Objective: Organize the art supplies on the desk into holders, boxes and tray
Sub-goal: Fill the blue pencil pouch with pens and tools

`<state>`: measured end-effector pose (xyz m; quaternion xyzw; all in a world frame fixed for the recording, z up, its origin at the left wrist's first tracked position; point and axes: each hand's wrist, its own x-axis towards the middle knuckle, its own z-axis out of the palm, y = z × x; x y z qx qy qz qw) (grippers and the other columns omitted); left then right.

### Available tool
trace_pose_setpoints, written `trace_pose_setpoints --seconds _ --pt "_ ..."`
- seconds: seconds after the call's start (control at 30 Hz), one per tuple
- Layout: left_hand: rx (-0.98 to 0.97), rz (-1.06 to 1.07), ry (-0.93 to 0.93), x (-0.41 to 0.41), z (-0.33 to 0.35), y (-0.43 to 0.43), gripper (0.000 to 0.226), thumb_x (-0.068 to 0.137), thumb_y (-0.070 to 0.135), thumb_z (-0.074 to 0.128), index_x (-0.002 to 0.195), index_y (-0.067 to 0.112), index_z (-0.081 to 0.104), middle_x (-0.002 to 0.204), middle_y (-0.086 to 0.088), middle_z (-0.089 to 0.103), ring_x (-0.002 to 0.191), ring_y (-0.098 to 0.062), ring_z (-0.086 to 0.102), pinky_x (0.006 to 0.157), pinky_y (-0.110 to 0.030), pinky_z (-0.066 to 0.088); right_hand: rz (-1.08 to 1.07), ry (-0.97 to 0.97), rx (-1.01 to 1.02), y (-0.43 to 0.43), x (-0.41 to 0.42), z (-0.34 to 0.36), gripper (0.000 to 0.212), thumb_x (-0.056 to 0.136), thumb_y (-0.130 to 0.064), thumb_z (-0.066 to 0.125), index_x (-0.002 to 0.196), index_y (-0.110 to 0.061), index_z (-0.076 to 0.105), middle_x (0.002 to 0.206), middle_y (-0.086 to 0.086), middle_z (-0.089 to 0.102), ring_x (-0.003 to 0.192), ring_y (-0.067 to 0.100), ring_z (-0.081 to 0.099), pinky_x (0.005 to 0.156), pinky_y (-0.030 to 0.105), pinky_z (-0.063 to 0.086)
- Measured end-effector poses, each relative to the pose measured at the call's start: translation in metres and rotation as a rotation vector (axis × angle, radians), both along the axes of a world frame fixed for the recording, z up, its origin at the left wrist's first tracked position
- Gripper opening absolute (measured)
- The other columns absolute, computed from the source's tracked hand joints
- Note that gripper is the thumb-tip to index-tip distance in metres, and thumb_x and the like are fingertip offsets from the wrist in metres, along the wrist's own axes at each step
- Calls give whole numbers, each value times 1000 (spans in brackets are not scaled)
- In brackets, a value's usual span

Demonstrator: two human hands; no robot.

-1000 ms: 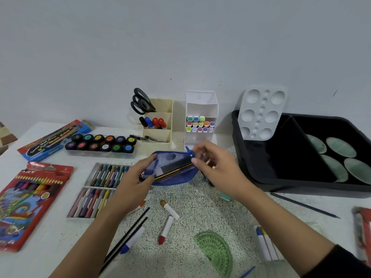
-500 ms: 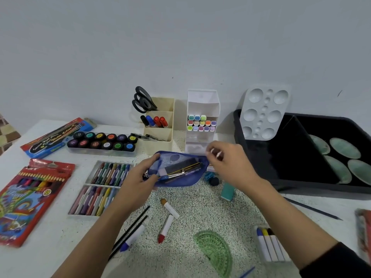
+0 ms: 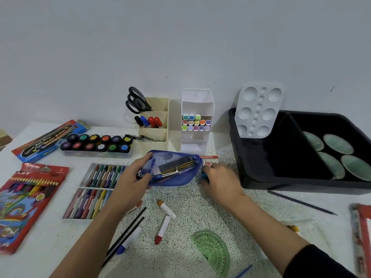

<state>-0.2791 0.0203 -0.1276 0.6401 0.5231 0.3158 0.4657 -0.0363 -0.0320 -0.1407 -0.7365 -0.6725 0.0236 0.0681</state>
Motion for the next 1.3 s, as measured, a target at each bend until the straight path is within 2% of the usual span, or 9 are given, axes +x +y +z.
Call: trace_pose_setpoints --seconds 0.13,0.3,0.37,0.5,0.77,0.93,1.13,1.23,1.3 --pt "13 4 10 -7 -1 3 54 103 6 50 146 36 48 138 6 49 116 -21 56 77 -18 50 4 18 109 3 -1 -11 20 92 -32 67 104 -16 72 103 7 69 104 31 60 89 41 48" --pt "15 11 6 -9 -1 2 53 102 3 49 147 31 49 134 4 49 93 -14 51 58 -9 47 -51 266 241 2 3 -11 8 89 -21 72 82 -16 72 82 -4 62 75 16 60 63 27 42" --pt "36 2 20 -11 -1 1 53 102 5 50 146 35 48 134 9 48 108 -17 55 73 -13 51 -16 471 354 0 0 1 6 90 -17 73 84 -17 72 82 -12 59 70 1 55 63 10 39" --pt "47 -10 17 -8 2 -1 53 102 3 51 146 32 50 129 16 46 121 -15 51 100 -32 49 270 576 455 2 -20 33 5 91 -12 72 94 -16 70 91 -10 60 81 -2 55 74 9 43" --pt "14 -52 20 -9 0 0 53 102 5 50 145 36 49 139 9 49 116 -17 56 77 -18 53 162 656 349 6 -9 35 11 90 -10 71 98 -17 74 92 -9 68 81 6 62 77 14 50" --pt "-13 -44 17 -9 3 0 52 103 6 48 146 35 47 134 6 48 110 -18 56 60 -8 46 93 345 231 -4 19 26 10 91 -15 69 100 -19 68 92 -8 60 80 8 56 68 20 42" --pt "-20 -31 -1 -7 6 0 52 103 2 47 147 30 48 130 -1 47 104 -18 54 52 -6 42 93 -14 -21 -16 13 3 23 93 -26 59 115 -21 64 112 6 61 105 30 57 94 42 47" --pt "-29 -36 -7 -8 6 1 52 103 2 48 146 32 49 134 -2 48 99 -16 56 52 -8 43 80 91 8 -16 12 0 13 93 -21 63 105 -23 67 105 0 64 98 24 62 92 43 50" --pt "-34 -41 -21 -9 7 2 53 102 1 49 145 33 51 138 -4 50 92 -13 56 52 -10 45 -35 473 65 -14 8 12 10 92 -20 70 101 -25 70 96 -8 67 90 14 65 79 28 54"
